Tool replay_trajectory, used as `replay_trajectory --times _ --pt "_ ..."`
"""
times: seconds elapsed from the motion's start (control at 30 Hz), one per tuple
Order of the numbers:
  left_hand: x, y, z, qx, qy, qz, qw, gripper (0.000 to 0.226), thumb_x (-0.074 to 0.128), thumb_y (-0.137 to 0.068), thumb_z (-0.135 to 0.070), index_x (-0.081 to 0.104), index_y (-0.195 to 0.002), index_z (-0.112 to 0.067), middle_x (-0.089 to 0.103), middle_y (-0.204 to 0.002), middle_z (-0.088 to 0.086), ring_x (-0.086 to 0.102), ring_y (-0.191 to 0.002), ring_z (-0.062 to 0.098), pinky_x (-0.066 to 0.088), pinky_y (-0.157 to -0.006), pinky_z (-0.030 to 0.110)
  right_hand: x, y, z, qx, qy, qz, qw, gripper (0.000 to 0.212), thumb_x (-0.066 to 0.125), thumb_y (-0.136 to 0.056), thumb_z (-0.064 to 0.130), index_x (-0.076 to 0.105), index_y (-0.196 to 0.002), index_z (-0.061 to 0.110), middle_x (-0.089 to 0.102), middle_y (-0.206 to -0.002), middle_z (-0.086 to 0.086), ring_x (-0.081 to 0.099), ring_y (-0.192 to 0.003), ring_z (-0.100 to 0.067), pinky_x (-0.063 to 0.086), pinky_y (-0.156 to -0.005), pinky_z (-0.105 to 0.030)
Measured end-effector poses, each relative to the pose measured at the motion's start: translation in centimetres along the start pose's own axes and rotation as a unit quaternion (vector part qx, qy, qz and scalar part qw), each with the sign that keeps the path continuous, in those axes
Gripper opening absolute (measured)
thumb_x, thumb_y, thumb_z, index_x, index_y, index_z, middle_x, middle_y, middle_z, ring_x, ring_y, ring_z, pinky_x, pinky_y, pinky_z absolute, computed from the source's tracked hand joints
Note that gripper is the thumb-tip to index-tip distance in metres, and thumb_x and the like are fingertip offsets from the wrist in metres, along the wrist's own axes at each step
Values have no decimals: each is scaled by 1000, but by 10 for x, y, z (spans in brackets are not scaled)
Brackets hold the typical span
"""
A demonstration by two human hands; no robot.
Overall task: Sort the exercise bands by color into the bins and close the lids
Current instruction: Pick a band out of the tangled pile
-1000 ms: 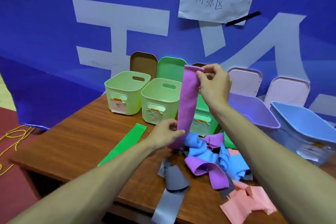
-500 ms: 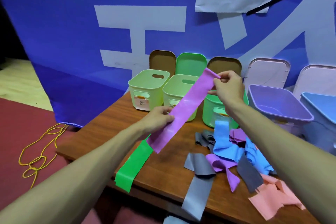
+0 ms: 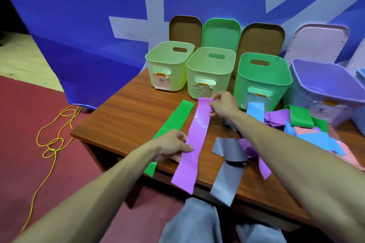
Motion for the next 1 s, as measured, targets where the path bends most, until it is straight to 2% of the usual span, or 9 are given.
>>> replay_trajectory --times 0.1,0.2,0.33,0.43,0.5,0.7,0.83,0.93,1.0 --pt "-4 -9 0 26 -154 -60 986 22 68 -83 -5 51 -94 -13 56 -67 4 52 -46 11 46 -40 25 9 -6 -10 8 19 4 1000 25 52 -85 -5 58 -75 18 69 -95 -17 68 -52 -21 53 -44 -23" --pt "-8 -18 -2 49 -315 -89 944 53 73 -77 -17 46 -122 -13 65 -99 12 59 -78 23 44 -64 28 11 -10 -16 22 41 7 999 30 50 -83 -5 56 -69 22 70 -99 -16 72 -67 -30 60 -60 -34" --pt "-5 -24 -7 70 -450 -76 887 55 67 -80 -30 46 -130 -20 59 -121 7 55 -111 26 46 -88 33 8 -10 -21 30 59 18 998 24 50 -83 0 65 -86 18 69 -107 -13 72 -77 -30 59 -65 -32" --pt "-5 -25 -10 74 -478 -74 872 57 67 -80 -33 47 -131 -21 49 -126 4 52 -117 24 43 -95 33 2 -7 -17 -11 150 48 987 30 51 -84 5 67 -108 11 67 -114 -15 64 -104 -32 51 -86 -32" --pt "-4 -25 -11 80 -485 -76 867 58 69 -78 -34 48 -131 -20 43 -126 4 48 -119 23 42 -100 34 -8 -4 -12 -39 188 46 980 30 52 -85 6 67 -112 8 66 -117 -15 59 -112 -31 45 -91 -30" --pt "7 -30 -23 96 -512 -108 847 38 60 -82 -27 60 -116 -12 46 -119 8 46 -115 26 42 -98 36 -52 2 -15 -120 278 52 952 36 50 -86 6 63 -119 9 63 -126 -14 54 -120 -30 42 -101 -33" --pt "24 -39 -38 138 -452 -105 875 27 55 -86 -19 66 -111 -19 51 -115 6 52 -111 23 43 -98 35 -62 14 -40 -114 352 141 918 39 54 -92 19 55 -130 10 57 -134 -10 50 -124 -28 38 -102 -31" --pt "40 -47 -45 171 -418 -103 886 27 50 -86 -15 67 -107 -18 57 -114 7 55 -109 25 44 -96 35 -67 15 -57 -112 330 131 928 41 63 -87 20 57 -126 10 60 -129 -11 54 -118 -28 42 -99 -32" --pt "48 -52 -50 176 -410 -106 888 31 47 -89 -14 63 -116 -16 60 -121 7 55 -114 24 44 -96 31 -74 15 -59 -122 304 101 939 46 67 -83 15 56 -128 8 58 -132 -11 52 -122 -28 40 -103 -32"
Point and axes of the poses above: each hand's wrist, its own y-axis away from the middle knuckle, its own x-axis out of the palm, z = x × y, the point moved 3 cm from there along -y, towards the middle knuckle
